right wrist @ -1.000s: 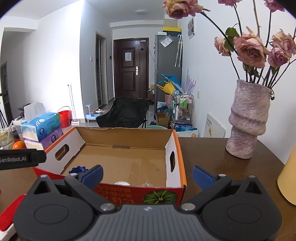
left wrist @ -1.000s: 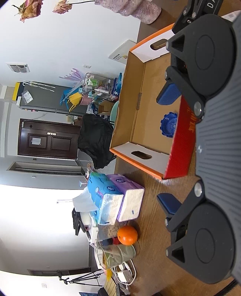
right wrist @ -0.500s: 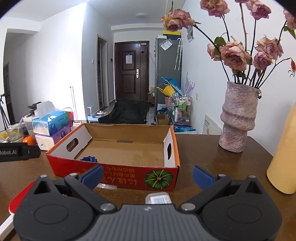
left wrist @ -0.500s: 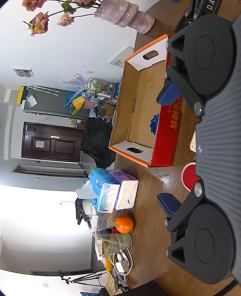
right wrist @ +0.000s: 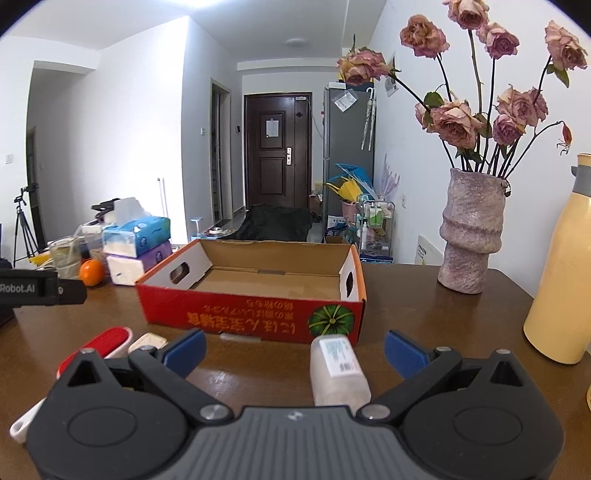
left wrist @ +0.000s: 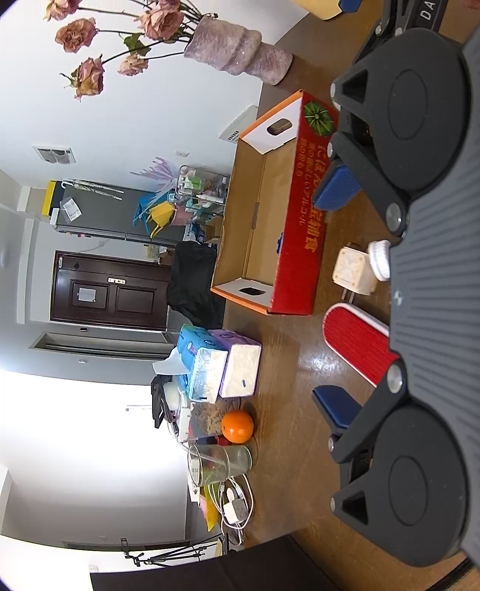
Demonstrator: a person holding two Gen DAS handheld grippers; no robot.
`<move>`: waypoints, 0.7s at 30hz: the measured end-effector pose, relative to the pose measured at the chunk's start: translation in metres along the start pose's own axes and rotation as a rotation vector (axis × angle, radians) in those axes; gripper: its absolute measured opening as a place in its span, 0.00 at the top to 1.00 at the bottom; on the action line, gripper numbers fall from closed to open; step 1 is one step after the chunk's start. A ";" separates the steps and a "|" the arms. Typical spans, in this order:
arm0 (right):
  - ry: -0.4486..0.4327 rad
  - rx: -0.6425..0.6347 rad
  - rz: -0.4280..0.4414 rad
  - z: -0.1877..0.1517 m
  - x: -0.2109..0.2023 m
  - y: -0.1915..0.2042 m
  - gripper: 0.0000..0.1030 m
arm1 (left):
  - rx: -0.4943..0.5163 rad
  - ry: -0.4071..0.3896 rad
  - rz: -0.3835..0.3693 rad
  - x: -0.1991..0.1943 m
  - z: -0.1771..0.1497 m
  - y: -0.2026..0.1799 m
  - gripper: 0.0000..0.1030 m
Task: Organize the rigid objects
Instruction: 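Withdraw both tools from the box back toward the table items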
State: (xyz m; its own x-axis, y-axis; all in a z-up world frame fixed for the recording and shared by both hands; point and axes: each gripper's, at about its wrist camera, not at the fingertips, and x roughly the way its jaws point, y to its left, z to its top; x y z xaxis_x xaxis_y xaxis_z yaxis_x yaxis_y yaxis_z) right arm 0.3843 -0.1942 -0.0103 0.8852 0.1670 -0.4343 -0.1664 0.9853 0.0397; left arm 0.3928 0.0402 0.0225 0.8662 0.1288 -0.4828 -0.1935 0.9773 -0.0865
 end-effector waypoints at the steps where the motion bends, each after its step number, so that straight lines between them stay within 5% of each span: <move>1: -0.001 -0.003 0.002 -0.003 -0.005 0.002 0.00 | 0.003 -0.001 0.001 -0.003 -0.002 0.001 0.00; 21: 0.080 -0.063 0.063 -0.059 -0.047 0.034 0.00 | 0.026 0.047 0.026 -0.038 -0.048 0.044 0.00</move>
State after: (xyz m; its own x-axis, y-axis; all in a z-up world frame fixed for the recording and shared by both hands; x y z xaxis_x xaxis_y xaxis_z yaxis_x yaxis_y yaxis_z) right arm 0.3113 -0.1708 -0.0417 0.8349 0.2226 -0.5034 -0.2498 0.9682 0.0137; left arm 0.3292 0.0700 -0.0042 0.8384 0.1464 -0.5250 -0.2026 0.9779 -0.0509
